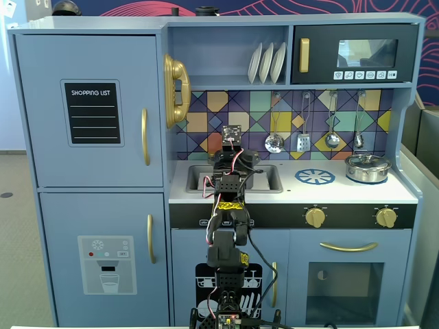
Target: Take off the lid from the gray recipient and place it on the counter
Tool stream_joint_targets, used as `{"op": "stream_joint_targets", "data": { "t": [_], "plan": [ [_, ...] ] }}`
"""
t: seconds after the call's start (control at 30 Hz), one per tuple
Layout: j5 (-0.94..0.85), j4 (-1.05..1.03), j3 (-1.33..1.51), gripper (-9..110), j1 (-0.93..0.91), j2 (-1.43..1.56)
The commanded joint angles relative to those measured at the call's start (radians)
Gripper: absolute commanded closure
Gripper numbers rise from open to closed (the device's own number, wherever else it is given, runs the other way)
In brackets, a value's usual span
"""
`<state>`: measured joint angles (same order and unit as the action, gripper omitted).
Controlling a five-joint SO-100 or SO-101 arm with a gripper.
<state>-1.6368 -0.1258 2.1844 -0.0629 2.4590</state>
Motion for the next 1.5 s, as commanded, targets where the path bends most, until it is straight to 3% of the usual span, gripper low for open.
{"op": "stream_joint_targets", "data": {
  "t": [0.0, 1.03, 1.13, 1.23, 1.47],
  "plan": [
    [0.008, 0.044, -0.074, 80, 0.0, -0.038],
    [0.009, 0.181, -0.221, 86, 0.017, -0.356],
    [0.009, 0.181, -0.222, 89, 0.014, -0.362],
    [-0.005, 0.172, -0.219, 100, 0.015, -0.362],
    [0.011, 0.173, -0.219, 101, 0.015, -0.36]
  ]
}}
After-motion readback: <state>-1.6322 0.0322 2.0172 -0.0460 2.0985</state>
